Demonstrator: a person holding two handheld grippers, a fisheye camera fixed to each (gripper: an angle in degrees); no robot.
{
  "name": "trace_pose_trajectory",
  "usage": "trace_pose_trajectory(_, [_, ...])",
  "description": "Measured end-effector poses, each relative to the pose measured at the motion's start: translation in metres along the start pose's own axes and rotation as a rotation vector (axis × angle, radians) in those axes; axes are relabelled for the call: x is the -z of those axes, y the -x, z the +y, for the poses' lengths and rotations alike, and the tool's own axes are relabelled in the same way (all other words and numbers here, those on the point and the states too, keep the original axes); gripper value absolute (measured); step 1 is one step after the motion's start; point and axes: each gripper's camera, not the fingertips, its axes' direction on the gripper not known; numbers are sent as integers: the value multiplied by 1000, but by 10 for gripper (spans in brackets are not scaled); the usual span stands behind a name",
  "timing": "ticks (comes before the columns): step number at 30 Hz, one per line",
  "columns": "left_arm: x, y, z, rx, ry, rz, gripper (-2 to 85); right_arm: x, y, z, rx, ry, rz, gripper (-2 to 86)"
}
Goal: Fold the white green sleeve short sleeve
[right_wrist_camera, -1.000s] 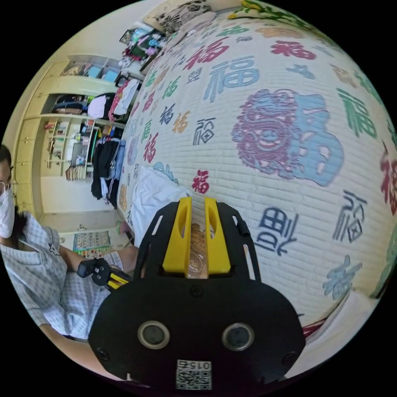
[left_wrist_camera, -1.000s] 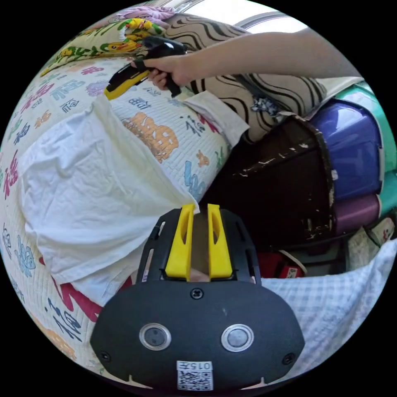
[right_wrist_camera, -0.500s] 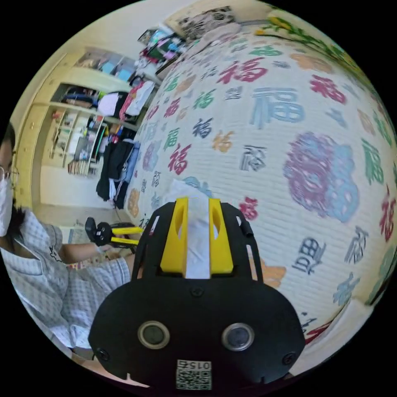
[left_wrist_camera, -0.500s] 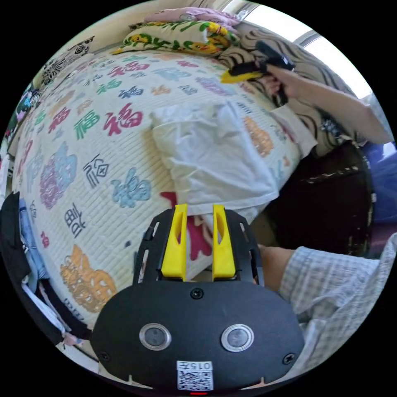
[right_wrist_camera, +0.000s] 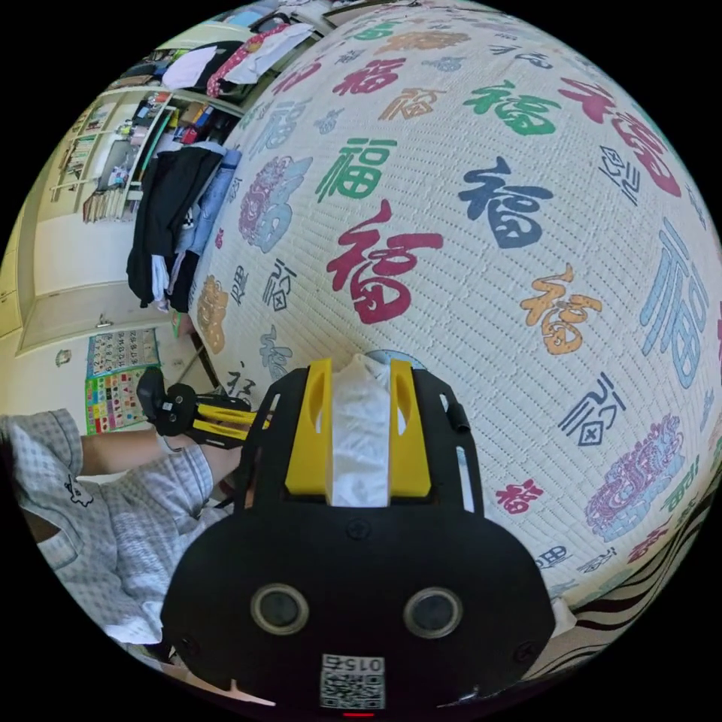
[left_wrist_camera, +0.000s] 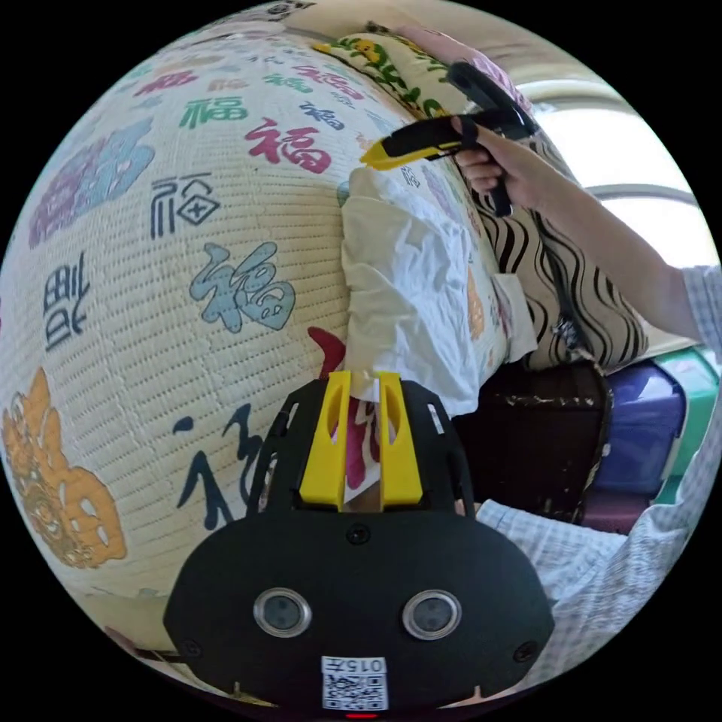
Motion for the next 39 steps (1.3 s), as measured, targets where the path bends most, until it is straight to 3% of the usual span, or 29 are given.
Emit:
trace_pose_trajectory(7, [4, 15, -5, 94, -10, 65, -4, -27, 3, -11, 18, 99, 46, 95])
trace_pose_trajectory(14, [13, 13, 2, 121, 34, 124, -8, -55, 7, -22, 104, 222, 133, 3])
trace_pose_trajectory(25, [35, 4, 11, 228, -6, 135, -8, -68, 7, -10, 129, 156, 243, -6])
trace_pose_trajectory(30, [34, 14, -6, 242, 39, 38, -7, -72, -3, 3, 95, 98, 156, 22])
trace_pose_trajectory(35, [31, 18, -23, 206, 92, 72, -5, -61, 12, 85, 68, -91, 16, 76])
trace_pose_trajectory(39, [38, 19, -34, 195, 130, 84, -5, -96, 28, 158, 40, -3, -49, 79])
